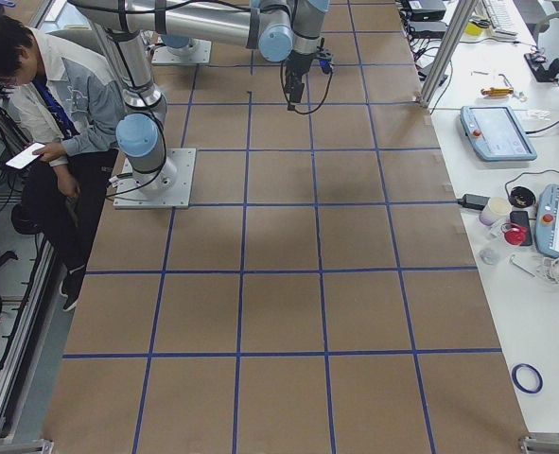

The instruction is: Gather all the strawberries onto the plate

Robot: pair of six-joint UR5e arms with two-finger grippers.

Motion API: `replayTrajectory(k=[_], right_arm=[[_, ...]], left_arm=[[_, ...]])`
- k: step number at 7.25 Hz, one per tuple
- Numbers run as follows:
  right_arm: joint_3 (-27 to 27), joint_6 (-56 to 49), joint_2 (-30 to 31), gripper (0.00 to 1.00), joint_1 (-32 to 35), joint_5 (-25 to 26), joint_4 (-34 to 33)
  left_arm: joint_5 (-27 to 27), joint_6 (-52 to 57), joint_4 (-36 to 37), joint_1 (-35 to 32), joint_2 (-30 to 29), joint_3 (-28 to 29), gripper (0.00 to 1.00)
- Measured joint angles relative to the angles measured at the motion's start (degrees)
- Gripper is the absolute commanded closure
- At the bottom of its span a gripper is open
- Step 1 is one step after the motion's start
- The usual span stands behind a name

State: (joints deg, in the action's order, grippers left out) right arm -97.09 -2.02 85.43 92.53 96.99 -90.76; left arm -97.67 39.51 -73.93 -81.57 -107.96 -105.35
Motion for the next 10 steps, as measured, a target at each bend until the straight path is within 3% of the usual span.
replayTrajectory(k=[4, 7, 10], right_arm=[[2.27, 0.63, 0.72, 0.0, -0.19, -1.5, 1.86], [9.7, 3.53, 0.92, 0.0, -0.06, -1.8, 9.44], [11.04, 4.19, 0.95, 0.0, 0.44, -2.26, 11.05]], left_arm=[[-0.41, -15.42, 0.36, -0.09, 2.51, 6.42, 0.0], [-0.76, -38.11, -1.18, -3.19, 6.86, 8.35, 0.0], [1.48, -39.24, -18.42, -6.19, 11.76, 17.73, 0.0]])
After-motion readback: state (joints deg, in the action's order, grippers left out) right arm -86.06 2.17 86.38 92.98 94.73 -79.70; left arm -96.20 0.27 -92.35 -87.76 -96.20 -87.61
